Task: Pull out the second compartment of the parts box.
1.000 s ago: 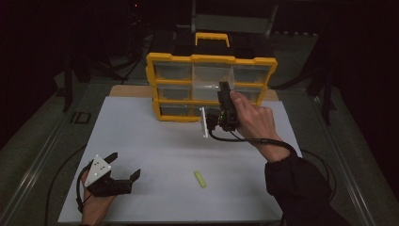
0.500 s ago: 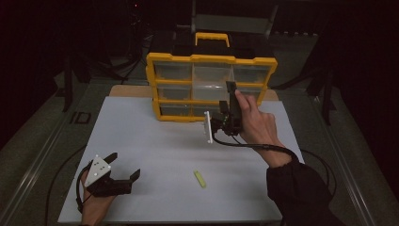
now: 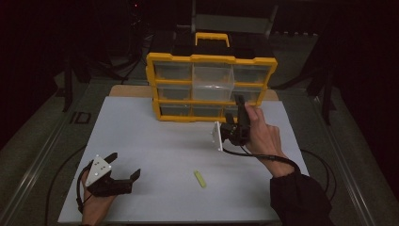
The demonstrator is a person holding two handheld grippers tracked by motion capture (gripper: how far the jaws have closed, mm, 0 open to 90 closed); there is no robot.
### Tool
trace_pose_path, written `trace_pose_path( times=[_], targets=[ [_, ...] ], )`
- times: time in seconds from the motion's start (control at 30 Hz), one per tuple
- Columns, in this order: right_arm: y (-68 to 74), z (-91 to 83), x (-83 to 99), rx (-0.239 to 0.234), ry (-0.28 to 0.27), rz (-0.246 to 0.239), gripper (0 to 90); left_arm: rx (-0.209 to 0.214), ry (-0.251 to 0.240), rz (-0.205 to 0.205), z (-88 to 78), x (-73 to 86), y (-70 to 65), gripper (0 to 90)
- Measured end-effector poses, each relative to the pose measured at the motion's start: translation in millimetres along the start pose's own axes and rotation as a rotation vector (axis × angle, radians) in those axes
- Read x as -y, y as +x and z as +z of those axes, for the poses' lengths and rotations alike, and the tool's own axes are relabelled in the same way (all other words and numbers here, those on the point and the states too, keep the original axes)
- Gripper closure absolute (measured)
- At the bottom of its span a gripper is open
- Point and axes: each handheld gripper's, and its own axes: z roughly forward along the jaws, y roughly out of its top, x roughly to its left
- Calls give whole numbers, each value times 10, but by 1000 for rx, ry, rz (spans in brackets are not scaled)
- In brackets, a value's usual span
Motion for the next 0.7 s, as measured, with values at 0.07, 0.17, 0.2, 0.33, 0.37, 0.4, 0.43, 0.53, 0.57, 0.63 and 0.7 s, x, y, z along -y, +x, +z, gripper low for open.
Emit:
trace_pose_path(
  times=[0.07,0.17,0.2,0.33,0.37,0.4,0.43,0.53,0.57,0.63,0.7],
  targets=[
    [46,-17,32,-8,4,10,119,0,1,2,-1,1,-1,0],
    [113,-43,90,-30,13,36,119,1,-6,2,-12,1,0,0],
    [134,-50,115,-34,16,44,119,1,-6,2,-12,1,0,0],
    [187,-84,187,-56,26,82,119,-1,-9,-2,-20,0,2,0],
    [230,-116,246,-73,39,118,116,-1,-9,-2,-20,0,2,0],
    [242,-125,274,-81,40,125,116,-1,-10,-2,-20,1,1,0],
    [264,-141,311,-95,45,143,116,-1,-10,-2,-20,1,1,0],
    [340,-193,433,-134,65,226,115,-3,-9,-3,-17,2,1,0],
    [340,-193,433,-134,65,226,115,-3,-9,-3,-17,2,1,0],
    [398,-248,524,-168,81,298,115,-3,-7,-4,-15,2,3,0],
    [433,-330,641,-220,85,438,115,-4,-7,-3,-17,2,-1,0]
  ],
)
